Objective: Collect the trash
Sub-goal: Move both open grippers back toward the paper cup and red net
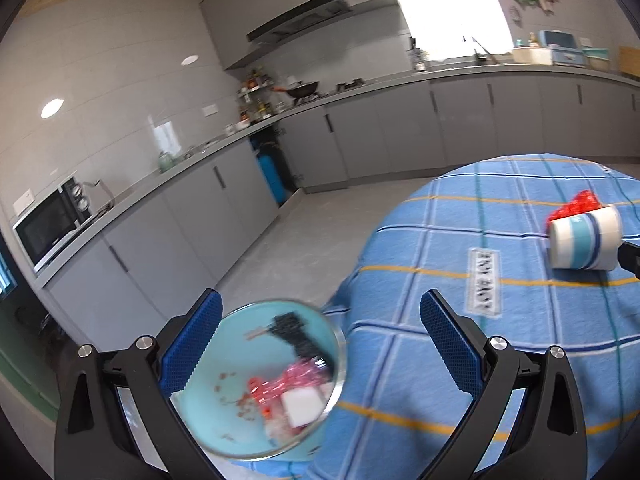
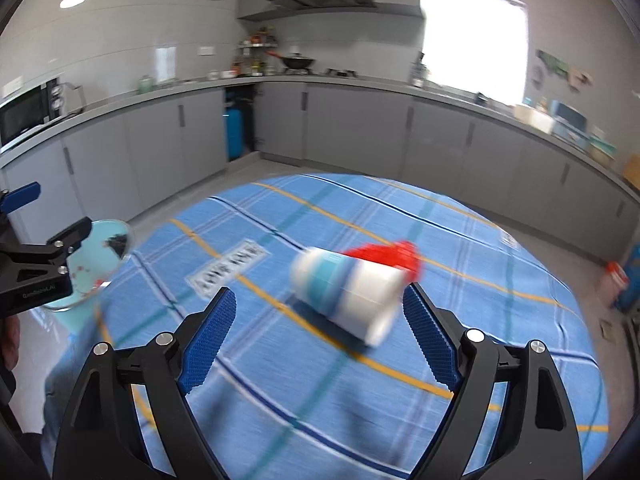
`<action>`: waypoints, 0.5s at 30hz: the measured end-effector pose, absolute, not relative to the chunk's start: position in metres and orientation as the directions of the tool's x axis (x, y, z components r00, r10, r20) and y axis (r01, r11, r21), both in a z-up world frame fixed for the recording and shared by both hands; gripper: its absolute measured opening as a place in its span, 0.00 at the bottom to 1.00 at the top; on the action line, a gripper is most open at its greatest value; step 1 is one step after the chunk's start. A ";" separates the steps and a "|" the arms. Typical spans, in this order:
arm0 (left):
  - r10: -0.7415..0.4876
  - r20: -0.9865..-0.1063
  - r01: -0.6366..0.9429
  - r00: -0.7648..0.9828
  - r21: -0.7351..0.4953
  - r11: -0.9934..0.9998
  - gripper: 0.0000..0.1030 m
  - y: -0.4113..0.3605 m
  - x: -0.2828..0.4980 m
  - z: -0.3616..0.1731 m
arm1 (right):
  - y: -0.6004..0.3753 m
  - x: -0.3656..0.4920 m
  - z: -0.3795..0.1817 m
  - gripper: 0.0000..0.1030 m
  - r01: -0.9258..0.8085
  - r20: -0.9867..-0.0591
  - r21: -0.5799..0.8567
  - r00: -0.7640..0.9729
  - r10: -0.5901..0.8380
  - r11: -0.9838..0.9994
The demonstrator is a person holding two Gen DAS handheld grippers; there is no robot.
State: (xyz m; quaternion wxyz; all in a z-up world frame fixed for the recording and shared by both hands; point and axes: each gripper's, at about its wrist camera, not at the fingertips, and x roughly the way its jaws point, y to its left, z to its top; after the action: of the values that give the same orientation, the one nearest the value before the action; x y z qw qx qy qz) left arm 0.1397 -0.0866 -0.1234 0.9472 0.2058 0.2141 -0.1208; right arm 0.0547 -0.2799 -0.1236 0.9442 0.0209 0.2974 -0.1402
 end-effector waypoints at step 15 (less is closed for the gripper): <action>-0.173 -0.440 0.358 0.881 0.380 0.853 0.95 -0.160 0.152 -0.137 | -0.333 0.067 -0.148 0.77 0.346 -0.630 0.056 0.740 -0.236 0.936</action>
State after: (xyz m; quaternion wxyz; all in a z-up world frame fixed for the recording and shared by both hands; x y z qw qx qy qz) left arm 0.1520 -0.1595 -0.1366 0.9418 0.2314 0.1992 -0.1409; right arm 0.0671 -0.3330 -0.1480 0.9289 0.0851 0.3245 -0.1567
